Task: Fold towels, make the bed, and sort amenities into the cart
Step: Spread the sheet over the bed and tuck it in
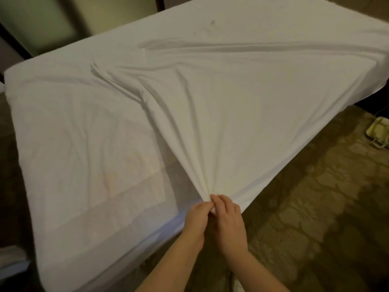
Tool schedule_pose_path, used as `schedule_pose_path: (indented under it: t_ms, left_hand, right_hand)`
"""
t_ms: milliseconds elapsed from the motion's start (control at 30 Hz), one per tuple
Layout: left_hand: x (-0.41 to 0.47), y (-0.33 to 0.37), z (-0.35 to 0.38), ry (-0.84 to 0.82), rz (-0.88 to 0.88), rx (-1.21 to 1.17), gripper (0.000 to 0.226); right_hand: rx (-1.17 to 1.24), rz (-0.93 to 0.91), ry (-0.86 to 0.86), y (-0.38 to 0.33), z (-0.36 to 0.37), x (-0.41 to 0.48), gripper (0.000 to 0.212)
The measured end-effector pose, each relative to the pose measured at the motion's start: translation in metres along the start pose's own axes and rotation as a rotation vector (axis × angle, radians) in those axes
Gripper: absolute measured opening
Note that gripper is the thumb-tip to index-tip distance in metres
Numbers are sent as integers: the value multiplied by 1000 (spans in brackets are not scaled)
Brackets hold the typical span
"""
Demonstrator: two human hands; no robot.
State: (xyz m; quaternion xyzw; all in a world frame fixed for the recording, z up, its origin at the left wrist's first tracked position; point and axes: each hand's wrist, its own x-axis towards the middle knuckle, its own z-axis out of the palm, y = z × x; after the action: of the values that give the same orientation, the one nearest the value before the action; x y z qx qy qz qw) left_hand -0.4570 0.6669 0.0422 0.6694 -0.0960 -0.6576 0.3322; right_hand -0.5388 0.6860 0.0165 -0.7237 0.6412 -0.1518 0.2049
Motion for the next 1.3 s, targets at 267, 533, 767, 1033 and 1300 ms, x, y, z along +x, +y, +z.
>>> schedule_pose_path:
  t_ms: [267, 533, 767, 1033, 1300]
  left_hand:
    - [-4, 51, 25, -16, -7, -134, 8]
    - [-68, 68, 48, 3, -100, -241, 31]
    - [-131, 108, 91, -26, 43, -355, 30]
    - [-146, 120, 94, 111, 109, -380, 16]
    - [-147, 81, 64, 322, 152, -301, 13]
  right_hand:
    - [339, 269, -116, -21, -67, 29, 24]
    - [467, 316, -130, -49, -124, 18, 24]
    - [483, 212, -64, -56, -194, 31, 11]
    - [142, -58, -24, -36, -224, 31, 26]
    - [147, -70, -190, -40, -209, 13, 20]
